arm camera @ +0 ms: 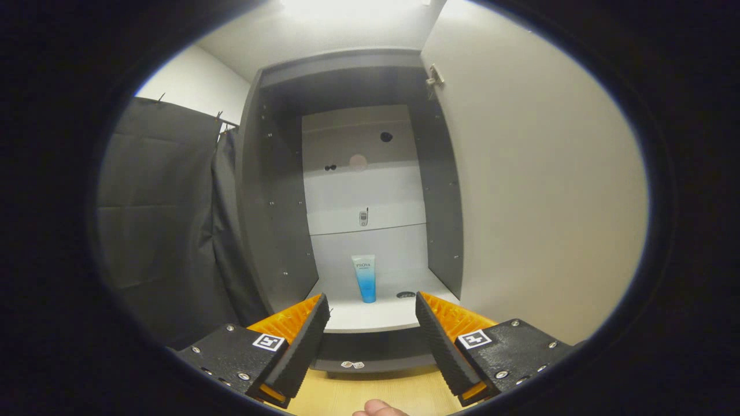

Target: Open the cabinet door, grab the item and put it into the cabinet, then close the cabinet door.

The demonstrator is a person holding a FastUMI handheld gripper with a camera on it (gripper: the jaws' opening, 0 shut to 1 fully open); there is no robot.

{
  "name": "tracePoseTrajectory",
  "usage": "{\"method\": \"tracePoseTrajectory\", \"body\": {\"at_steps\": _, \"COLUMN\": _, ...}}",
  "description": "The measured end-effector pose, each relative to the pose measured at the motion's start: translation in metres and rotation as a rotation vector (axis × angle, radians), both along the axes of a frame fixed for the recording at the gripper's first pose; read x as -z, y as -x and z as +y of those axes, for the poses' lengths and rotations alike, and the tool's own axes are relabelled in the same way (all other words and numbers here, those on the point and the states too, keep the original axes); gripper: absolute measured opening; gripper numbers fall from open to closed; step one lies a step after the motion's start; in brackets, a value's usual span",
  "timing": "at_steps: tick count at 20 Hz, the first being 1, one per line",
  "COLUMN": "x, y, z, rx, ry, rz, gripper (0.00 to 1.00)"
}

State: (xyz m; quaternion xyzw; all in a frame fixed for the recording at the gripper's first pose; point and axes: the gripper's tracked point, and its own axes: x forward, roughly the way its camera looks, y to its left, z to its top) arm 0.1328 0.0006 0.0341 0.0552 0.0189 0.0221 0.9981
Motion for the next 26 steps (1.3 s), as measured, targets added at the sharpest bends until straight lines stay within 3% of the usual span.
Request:
{"method": "tracePoseTrajectory", "body": {"at_steps": 2, "x": -0.003, "y": 0.025, "z": -0.010, "rx": -0.009, "ry": 0.016, "rz": -0.018, "gripper": 0.93}}
{"method": "tracePoseTrajectory", "body": {"at_steps": 10, "x": -0.013, "y": 0.120, "z": -0.040, "rx": -0.176, "ry": 0.023, "rz": -0.058, "gripper": 0.93}}
{"method": "tracePoseTrajectory", "body": {"at_steps": 18, "x": -0.045, "y": 0.216, "z": -0.130, "rx": -0.275, "ry": 0.014, "rz": -0.193, "gripper": 0.92}}
{"method": "tracePoseTrajectory", "body": {"at_steps": 22, "x": -0.054, "y": 0.231, "z": -0.180, "rx": -0.175, "ry": 0.044, "rz": -0.217, "gripper": 0.91}}
{"method": "tracePoseTrajectory", "body": {"at_steps": 26, "x": -0.043, "y": 0.203, "z": -0.232, "rx": -0.028, "ry": 0.006, "rz": -0.128, "gripper": 0.91}}
